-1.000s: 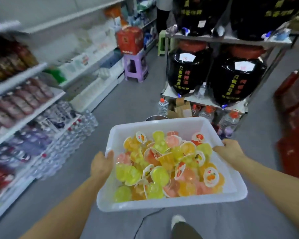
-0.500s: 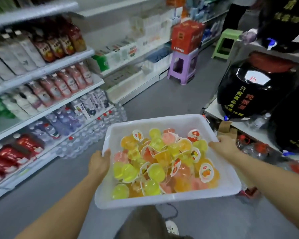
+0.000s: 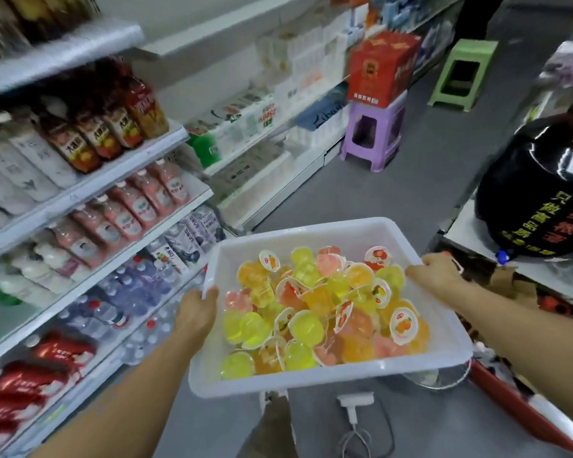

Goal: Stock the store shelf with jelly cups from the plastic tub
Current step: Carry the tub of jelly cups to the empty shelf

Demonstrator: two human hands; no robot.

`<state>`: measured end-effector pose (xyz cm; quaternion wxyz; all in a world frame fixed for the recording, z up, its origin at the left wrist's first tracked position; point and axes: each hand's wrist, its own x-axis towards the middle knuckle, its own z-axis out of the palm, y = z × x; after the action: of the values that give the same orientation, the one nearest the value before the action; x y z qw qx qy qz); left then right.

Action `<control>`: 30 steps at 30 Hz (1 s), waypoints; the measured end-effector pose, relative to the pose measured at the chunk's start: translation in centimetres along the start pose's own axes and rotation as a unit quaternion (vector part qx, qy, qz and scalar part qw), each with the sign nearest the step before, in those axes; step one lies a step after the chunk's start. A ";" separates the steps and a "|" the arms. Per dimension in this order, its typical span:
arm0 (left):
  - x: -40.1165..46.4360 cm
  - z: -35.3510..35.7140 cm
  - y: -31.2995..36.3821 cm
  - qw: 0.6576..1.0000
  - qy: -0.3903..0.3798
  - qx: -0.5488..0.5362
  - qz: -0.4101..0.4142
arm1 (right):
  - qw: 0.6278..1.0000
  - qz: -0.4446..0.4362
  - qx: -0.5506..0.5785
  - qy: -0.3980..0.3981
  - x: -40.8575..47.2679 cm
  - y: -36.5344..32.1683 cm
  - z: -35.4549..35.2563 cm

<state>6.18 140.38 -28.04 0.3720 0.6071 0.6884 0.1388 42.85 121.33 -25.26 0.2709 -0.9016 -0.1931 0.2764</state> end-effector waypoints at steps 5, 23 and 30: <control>12.9 -1.9 6.9 0.997 -0.006 0.046 0.056 | 0.999 0.030 0.037 0.012 6.6 -7.1 3.8; 44.3 13.4 41.9 0.982 -0.106 0.049 0.152 | 0.991 0.089 0.056 0.081 43.1 -22.9 -6.5; 54.2 20.8 58.8 0.983 -0.094 0.019 0.155 | 0.982 0.085 0.100 0.138 60.4 -30.4 -15.3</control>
<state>64.21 199.07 -23.13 0.3972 0.7238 0.5505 0.1236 92.71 169.25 -20.23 0.3592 -0.9127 -0.0475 0.1890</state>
